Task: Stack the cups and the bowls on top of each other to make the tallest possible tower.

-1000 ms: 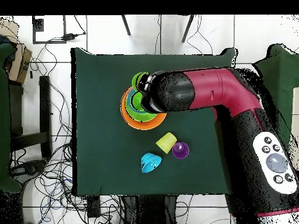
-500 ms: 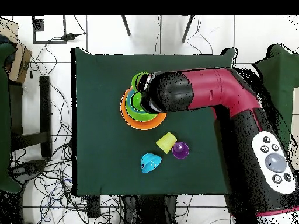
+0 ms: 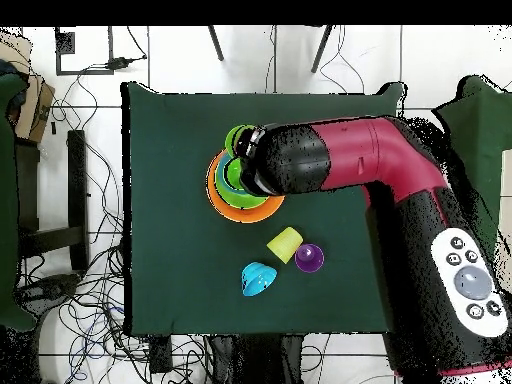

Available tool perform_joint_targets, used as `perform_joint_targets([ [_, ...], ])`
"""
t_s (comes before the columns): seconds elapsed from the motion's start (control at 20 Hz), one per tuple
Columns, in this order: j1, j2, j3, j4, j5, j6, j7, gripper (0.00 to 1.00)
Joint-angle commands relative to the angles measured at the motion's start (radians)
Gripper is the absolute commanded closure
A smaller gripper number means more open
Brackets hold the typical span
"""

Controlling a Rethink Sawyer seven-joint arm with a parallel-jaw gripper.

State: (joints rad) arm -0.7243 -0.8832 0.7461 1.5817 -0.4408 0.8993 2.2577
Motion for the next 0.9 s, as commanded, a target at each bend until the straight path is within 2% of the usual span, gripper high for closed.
perform_joint_targets([
  [0.05, 0.033, -0.022, -0.034, 0.083, -0.055, 0.035, -0.136, 1.0],
  [0.9, 0.035, -0.036, -0.039, 0.133, -0.05, -0.01, -0.094, 1.0],
])
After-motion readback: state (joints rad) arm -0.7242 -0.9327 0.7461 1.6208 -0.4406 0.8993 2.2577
